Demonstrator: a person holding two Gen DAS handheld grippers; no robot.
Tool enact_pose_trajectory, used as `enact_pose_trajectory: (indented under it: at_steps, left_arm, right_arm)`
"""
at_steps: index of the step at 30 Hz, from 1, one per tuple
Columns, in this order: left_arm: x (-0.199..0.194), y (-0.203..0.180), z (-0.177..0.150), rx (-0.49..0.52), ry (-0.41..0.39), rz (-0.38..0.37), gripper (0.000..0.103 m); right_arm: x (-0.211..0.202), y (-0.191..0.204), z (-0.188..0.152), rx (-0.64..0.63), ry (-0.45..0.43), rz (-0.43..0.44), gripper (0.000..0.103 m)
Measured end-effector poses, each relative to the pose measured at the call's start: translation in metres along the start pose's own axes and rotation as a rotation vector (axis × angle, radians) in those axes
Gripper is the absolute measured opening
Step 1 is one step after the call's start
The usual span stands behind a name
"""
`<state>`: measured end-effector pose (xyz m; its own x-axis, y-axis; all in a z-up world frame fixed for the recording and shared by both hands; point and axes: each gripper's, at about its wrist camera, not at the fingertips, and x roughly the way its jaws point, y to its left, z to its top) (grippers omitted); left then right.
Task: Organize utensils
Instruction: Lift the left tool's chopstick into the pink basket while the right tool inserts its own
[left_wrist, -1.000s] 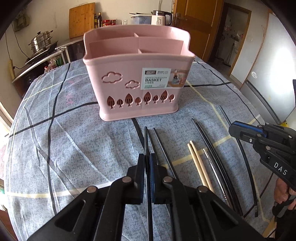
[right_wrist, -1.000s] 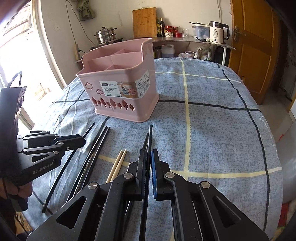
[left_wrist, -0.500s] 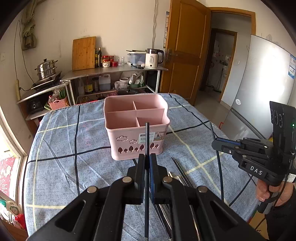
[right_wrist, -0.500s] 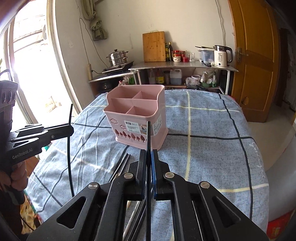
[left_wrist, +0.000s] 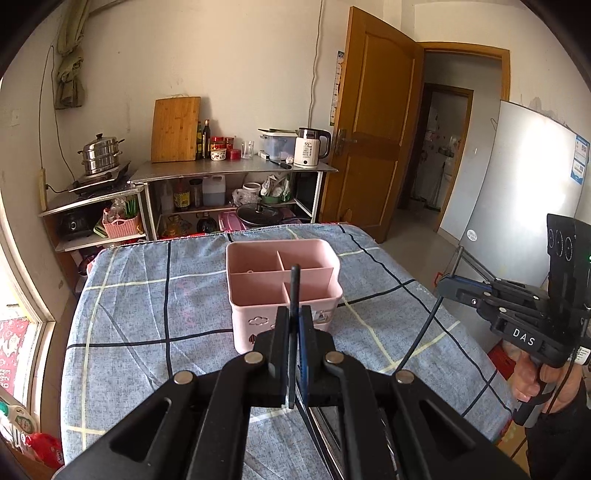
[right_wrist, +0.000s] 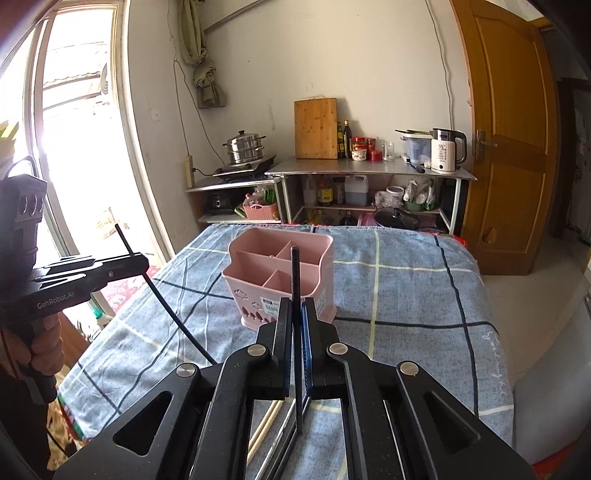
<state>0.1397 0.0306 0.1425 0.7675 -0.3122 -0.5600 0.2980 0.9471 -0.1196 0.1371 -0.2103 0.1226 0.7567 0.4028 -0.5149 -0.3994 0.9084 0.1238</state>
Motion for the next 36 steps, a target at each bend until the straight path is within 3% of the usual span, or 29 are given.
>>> enact_pose_trajectory:
  at_steps: [8, 17, 22, 29, 36]
  left_arm:
    - [0.003, 0.009, 0.041, -0.006, -0.017, 0.007, 0.005]
    - [-0.005, 0.019, 0.098, -0.021, -0.108, 0.017, 0.005]
    - [0.012, 0.032, 0.113, -0.041, -0.116, 0.03, 0.005]
    - [0.051, 0.048, 0.103, -0.079, -0.066, 0.017, 0.005]
    - [0.084, 0.057, 0.087, -0.103, 0.002, 0.008, 0.005]
  right_arm:
    - [0.008, 0.01, 0.04, -0.019, -0.055, 0.032, 0.005]
    - [0.018, 0.018, 0.093, 0.005, -0.163, 0.078, 0.005]
    - [0.032, 0.018, 0.114, 0.032, -0.208, 0.083, 0.005]
    - [0.074, 0.021, 0.112, 0.063, -0.167, 0.104, 0.005]
    - [0.12, 0.015, 0.086, 0.08, -0.048, 0.102, 0.005]
